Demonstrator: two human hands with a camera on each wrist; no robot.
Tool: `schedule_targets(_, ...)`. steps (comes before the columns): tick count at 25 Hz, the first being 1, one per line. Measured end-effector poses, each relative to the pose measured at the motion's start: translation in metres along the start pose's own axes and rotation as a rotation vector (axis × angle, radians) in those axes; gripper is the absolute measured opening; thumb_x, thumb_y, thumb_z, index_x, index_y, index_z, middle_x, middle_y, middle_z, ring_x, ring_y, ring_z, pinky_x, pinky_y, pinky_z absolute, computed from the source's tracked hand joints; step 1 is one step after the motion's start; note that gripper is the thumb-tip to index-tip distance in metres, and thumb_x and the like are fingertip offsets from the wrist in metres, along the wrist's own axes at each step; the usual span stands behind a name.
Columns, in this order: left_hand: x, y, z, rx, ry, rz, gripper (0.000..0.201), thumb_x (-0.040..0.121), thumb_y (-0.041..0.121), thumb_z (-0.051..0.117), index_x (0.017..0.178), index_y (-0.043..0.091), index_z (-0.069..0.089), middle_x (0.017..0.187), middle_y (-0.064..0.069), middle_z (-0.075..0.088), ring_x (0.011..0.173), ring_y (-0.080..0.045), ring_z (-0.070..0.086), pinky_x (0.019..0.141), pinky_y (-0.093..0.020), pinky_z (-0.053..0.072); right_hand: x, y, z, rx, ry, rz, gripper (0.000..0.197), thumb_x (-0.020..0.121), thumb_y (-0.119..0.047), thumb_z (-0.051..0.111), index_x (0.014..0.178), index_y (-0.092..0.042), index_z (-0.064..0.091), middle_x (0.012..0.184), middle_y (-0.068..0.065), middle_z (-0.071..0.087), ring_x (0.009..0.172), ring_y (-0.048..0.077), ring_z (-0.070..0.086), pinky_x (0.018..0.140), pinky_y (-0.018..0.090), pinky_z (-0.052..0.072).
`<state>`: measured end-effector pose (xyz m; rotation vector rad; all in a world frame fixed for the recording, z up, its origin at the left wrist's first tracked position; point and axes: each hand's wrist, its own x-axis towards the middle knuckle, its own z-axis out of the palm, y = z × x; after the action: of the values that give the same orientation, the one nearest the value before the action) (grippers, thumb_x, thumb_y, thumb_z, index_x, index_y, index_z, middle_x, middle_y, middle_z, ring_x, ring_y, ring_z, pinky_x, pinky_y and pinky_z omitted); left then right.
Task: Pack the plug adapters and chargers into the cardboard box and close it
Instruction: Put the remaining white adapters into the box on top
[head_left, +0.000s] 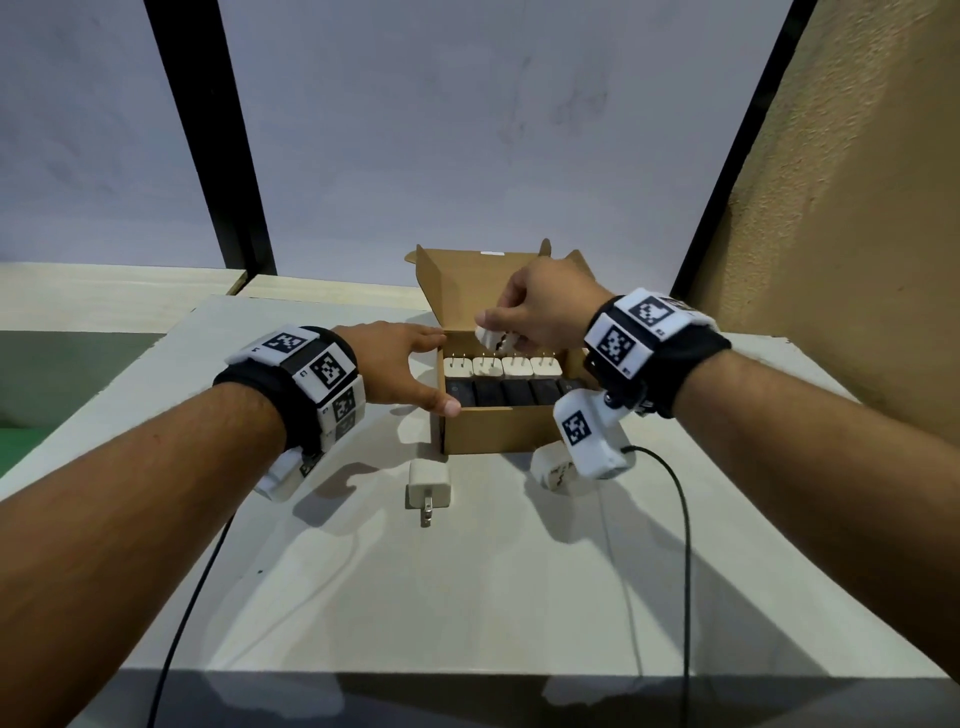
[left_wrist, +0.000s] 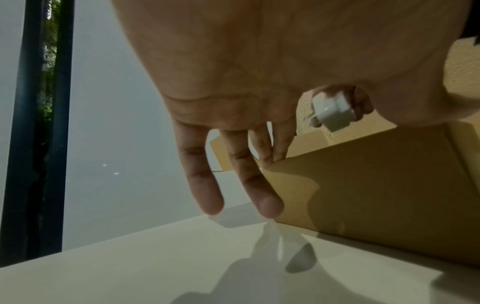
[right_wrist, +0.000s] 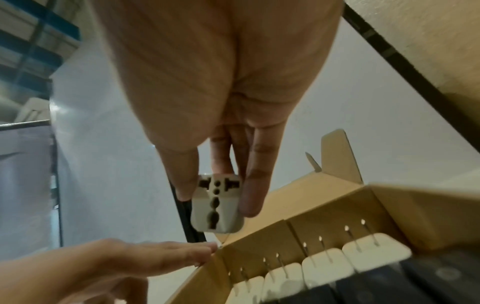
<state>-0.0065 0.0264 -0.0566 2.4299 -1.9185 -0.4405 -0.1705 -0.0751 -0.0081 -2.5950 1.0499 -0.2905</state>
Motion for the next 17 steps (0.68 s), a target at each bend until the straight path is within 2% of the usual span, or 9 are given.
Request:
schedule_targets(2, -0.001, 0.001, -0.001, 0.004, 0.014, 0.005, 0.11, 0.057, 0.081, 0.059, 0.149, 0.035, 0.02, 0.156, 0.014, 0.021, 0.141, -0.017, 0.028, 0.111, -0.042, 0.023, 0.01, -0.001, 0.01, -0.025, -0.053, 0.02, 0.037, 0.09, -0.046, 0.06, 0.087, -0.012, 0.074, 0.072, -0.004, 0.073, 0.066, 0.012, 0.07, 0.06, 0.022, 0.052)
schedule_targets(5, -0.001, -0.001, 0.0, -0.002, 0.014, 0.019, 0.11, 0.057, 0.081, 0.058, 0.149, 0.033, 0.021, 0.156, 0.016, 0.018, 0.14, -0.016, 0.028, 0.11, -0.041, 0.024, 0.024, -0.002, 0.03, -0.202, -0.116, 0.038, 0.045, 0.091, -0.05, 0.055, 0.09, -0.01, 0.076, 0.078, 0.003, 0.073, 0.076, 0.018, 0.07, 0.076, 0.03, 0.055)
schedule_targets(7, -0.001, -0.003, 0.003, -0.022, 0.016, 0.024, 0.111, 0.056, 0.082, 0.057, 0.149, 0.034, 0.02, 0.156, 0.019, 0.015, 0.137, -0.014, 0.033, 0.11, -0.042, 0.026, 0.03, -0.002, 0.039, -0.259, -0.126, 0.041, 0.047, 0.091, -0.051, 0.054, 0.092, -0.009, 0.075, 0.079, 0.004, 0.072, 0.074, 0.018, 0.066, 0.077, 0.032, 0.054)
schedule_targets(9, 0.0, -0.005, 0.006, -0.046, 0.016, 0.025, 0.113, 0.054, 0.085, 0.055, 0.149, 0.035, 0.018, 0.156, 0.021, 0.012, 0.132, -0.014, 0.041, 0.109, -0.042, 0.03, 0.031, -0.003, 0.042, -0.257, -0.138, 0.026, 0.043, 0.091, -0.049, 0.055, 0.094, -0.011, 0.075, 0.082, 0.003, 0.072, 0.074, 0.017, 0.064, 0.073, 0.03, 0.052)
schedule_targets(11, 0.001, -0.007, 0.008, -0.068, 0.013, 0.025, 0.115, 0.052, 0.087, 0.052, 0.149, 0.036, 0.017, 0.156, 0.023, 0.01, 0.131, -0.013, 0.042, 0.109, -0.042, 0.032, 0.031, -0.003, 0.042, -0.255, -0.147, -0.009, 0.039, 0.091, -0.047, 0.057, 0.098, -0.012, 0.074, 0.088, 0.002, 0.072, 0.081, 0.018, 0.064, 0.073, 0.028, 0.049)
schedule_targets(14, 0.002, -0.009, 0.01, -0.09, -0.006, 0.031, 0.118, 0.048, 0.089, 0.049, 0.149, 0.037, 0.016, 0.156, 0.025, 0.008, 0.132, -0.014, 0.04, 0.109, -0.044, 0.033, 0.033, -0.005, 0.042, -0.254, -0.169, -0.027, 0.032, 0.093, -0.038, 0.058, 0.108, -0.014, 0.073, 0.105, 0.005, 0.072, 0.097, 0.022, 0.065, 0.084, 0.032, 0.05)
schedule_targets(17, 0.004, -0.009, 0.009, -0.066, -0.022, 0.043, 0.115, 0.052, 0.088, 0.05, 0.149, 0.037, 0.014, 0.156, 0.026, 0.004, 0.134, -0.014, 0.039, 0.11, -0.044, 0.031, 0.032, -0.01, 0.037, -0.246, -0.202, -0.022, 0.03, 0.095, -0.033, 0.057, 0.113, -0.013, 0.071, 0.108, 0.005, 0.071, 0.101, 0.023, 0.064, 0.09, 0.034, 0.051)
